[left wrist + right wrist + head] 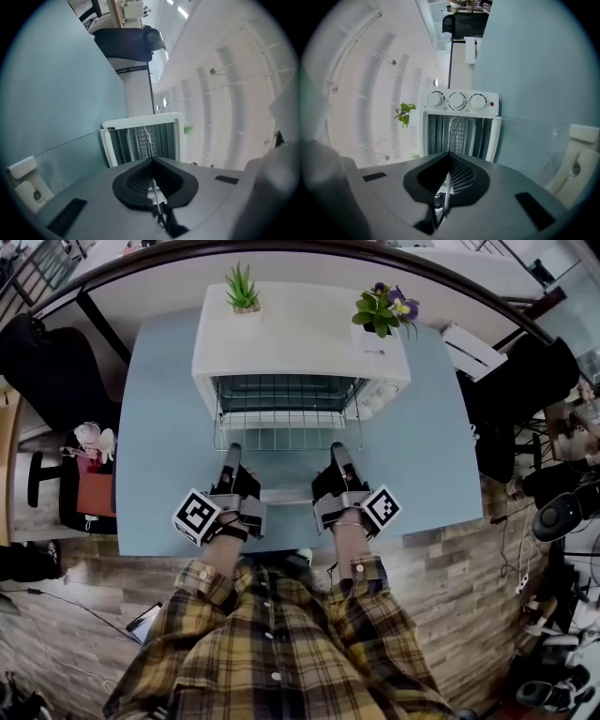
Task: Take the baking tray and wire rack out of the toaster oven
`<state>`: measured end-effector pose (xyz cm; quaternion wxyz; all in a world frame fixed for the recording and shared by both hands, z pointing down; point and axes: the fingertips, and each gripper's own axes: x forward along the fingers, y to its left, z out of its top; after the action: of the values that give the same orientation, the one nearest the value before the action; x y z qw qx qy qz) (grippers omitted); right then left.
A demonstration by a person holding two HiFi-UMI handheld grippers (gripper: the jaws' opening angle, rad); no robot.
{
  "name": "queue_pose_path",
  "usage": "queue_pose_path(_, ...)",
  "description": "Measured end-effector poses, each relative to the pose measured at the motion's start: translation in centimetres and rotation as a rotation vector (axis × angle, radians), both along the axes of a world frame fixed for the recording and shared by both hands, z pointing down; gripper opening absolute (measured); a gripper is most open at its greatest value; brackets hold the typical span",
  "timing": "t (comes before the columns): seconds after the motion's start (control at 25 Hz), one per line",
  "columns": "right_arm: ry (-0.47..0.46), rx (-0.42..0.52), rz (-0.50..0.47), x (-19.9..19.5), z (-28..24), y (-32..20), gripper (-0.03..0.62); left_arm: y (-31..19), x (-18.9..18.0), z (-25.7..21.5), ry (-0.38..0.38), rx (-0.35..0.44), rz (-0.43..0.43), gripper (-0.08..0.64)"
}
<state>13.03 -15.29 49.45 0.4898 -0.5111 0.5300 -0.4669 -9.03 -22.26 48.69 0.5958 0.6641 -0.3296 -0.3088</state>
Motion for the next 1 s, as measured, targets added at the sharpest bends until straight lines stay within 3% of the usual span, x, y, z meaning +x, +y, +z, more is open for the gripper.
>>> queue_pose_path(0.56,-0.015,-0.019,-0.071,-1.7,-1.1,7.7,0.012,7.4,-1.4,-2.4,0.021,0.044,-0.048,-0.005)
queue_pose_path(0.8,-0.029,-0.026,-0.002,1.1,-0.7,11.2,0.012,9.3,1.9,-2.5,0.024,0.053,0.020,-0.005)
queue_pose_path(1.0,-0.013,-0.024,0.121,5.7,-0.8,15.3,0.012,11.2,7.4,-2.5,0.040,0.056,0.139,-0.005)
